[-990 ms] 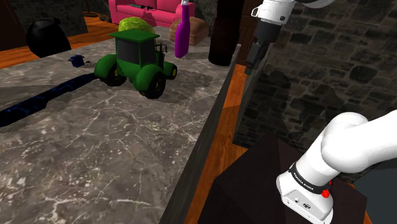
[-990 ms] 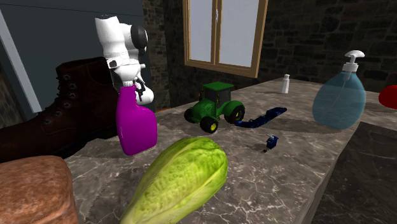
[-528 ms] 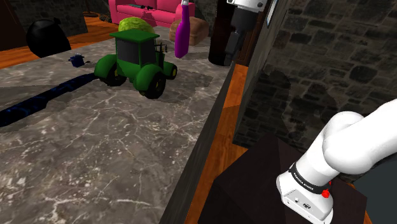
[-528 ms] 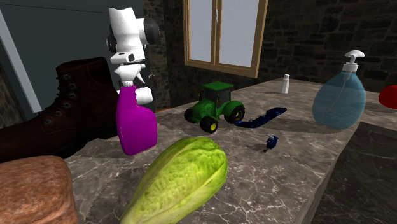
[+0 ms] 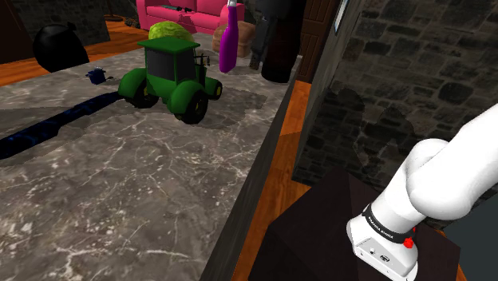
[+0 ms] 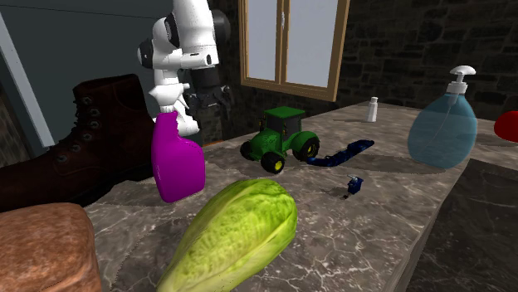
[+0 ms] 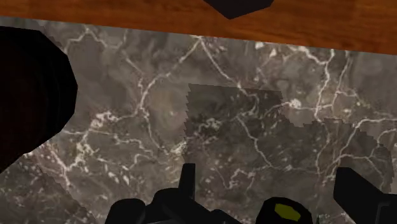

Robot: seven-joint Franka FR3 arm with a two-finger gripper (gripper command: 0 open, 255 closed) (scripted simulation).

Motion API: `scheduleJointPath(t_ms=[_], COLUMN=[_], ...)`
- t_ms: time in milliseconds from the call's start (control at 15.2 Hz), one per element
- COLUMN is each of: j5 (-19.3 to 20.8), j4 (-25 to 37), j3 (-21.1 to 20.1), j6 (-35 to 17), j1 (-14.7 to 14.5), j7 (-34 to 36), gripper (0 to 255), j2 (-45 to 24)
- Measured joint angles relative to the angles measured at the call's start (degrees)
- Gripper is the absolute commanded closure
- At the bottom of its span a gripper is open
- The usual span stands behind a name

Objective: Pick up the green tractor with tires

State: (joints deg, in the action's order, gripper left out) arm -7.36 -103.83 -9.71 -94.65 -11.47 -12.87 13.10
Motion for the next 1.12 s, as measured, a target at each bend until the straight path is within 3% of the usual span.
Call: scheduleJointPath(t_ms=[726,1122], j5=[4.61,4.44], j4=[27.88,23.54], j3=[-7.10,-7.20], j6=[6.86,2.91], j1=[-6.42,-6.45], j7=[-0.24,-1.17], gripper=[0,0], j2=[-18.82,-18.32])
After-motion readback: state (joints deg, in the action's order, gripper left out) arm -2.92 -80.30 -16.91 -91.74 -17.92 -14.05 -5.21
